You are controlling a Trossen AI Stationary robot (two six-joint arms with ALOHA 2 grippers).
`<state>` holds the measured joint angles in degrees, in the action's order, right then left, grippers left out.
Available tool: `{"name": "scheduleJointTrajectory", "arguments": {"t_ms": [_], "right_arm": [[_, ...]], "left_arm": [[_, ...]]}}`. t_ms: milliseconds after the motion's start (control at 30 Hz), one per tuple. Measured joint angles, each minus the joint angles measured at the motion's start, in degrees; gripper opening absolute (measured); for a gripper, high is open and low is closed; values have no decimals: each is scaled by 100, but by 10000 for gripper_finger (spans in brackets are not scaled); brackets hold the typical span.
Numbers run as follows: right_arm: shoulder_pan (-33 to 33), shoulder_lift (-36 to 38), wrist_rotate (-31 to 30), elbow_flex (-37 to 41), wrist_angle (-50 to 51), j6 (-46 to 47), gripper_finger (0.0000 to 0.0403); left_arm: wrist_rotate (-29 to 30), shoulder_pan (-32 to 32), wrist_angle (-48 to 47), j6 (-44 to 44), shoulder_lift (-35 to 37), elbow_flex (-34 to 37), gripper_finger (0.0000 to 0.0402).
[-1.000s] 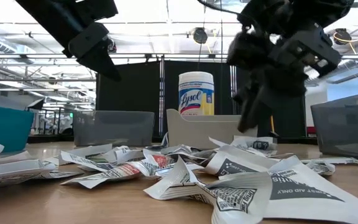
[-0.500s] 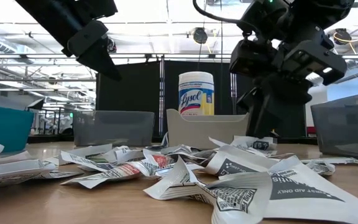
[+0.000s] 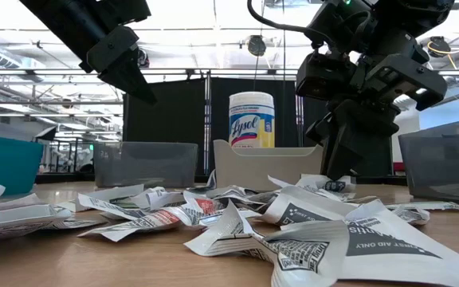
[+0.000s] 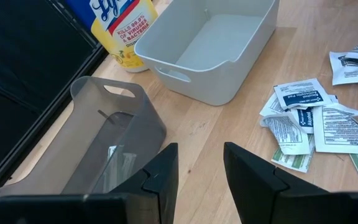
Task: Pick & Place First Aid Supplies
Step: Put the gray towelette pack into the gray bin
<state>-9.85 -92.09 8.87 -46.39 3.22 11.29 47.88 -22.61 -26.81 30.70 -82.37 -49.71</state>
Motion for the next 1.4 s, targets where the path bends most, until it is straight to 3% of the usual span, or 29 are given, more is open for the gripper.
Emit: {"name": "scheduleJointTrajectory", "arguments": {"t_ms": [233,600,900,1233,1400], "right_arm": [[-2,-70,-158,1,86,-17,77],[-2,-68,-179,-2,177,-42,5],[-2,11,-286,-2,178,-43,1],[3,755,-110,0,195,-65,0],[150,1293,-349,0,241,-314,0]], "left_arm": [[0,2,4,0,0,0,134],[0,2,7,1,0,-1,134],[1,2,7,0,0,0,134],[2,2,7,0,0,-2,133],[2,0,7,0,0,0,134]]}}
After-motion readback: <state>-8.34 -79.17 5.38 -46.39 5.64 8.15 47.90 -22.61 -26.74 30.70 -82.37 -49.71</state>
